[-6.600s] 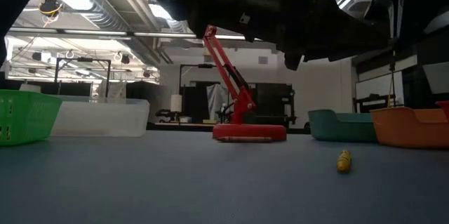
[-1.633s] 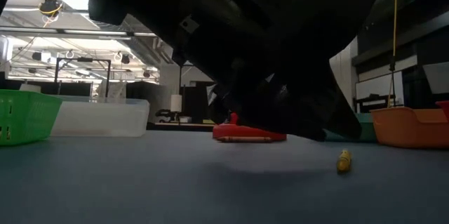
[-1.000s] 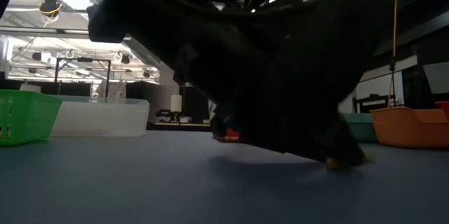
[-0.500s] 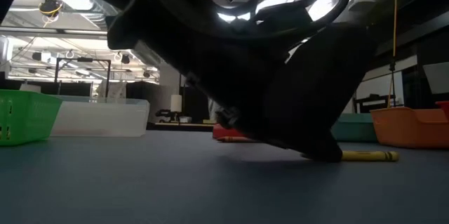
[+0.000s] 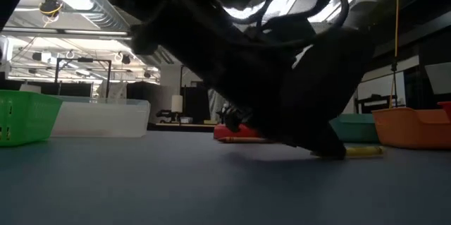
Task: Sort crayons
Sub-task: Put the golden crayon into the green bin
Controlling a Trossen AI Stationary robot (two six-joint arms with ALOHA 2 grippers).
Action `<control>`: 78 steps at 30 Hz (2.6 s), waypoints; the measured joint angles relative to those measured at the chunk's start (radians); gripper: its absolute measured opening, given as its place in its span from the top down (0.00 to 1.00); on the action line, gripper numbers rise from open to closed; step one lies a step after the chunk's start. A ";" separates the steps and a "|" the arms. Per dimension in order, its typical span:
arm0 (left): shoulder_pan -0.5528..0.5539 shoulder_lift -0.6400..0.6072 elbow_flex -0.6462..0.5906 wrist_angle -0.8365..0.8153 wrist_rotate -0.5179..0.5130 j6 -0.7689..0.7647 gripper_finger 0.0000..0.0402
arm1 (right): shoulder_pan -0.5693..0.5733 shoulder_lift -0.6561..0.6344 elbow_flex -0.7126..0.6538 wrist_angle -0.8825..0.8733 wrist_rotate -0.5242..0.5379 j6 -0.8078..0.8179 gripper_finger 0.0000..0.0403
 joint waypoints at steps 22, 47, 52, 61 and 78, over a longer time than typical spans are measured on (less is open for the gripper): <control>0.347 -0.014 0.296 0.044 0.106 0.391 0.98 | -0.021 -0.006 0.053 -0.218 0.141 0.001 0.77; 0.447 -0.014 0.296 0.018 0.396 0.444 0.99 | -0.219 -0.006 0.052 -0.161 0.141 0.001 0.77; 0.446 -0.014 0.296 -0.001 0.398 0.443 0.99 | -0.225 -0.005 0.084 -0.153 0.141 0.004 0.77; 0.440 -0.154 0.297 -0.344 0.540 0.403 0.99 | -0.225 -0.006 0.251 -0.236 0.214 0.029 0.77; 0.358 -0.584 0.296 -0.952 0.620 0.436 0.99 | -0.403 -0.006 0.370 -0.160 0.336 -0.191 0.77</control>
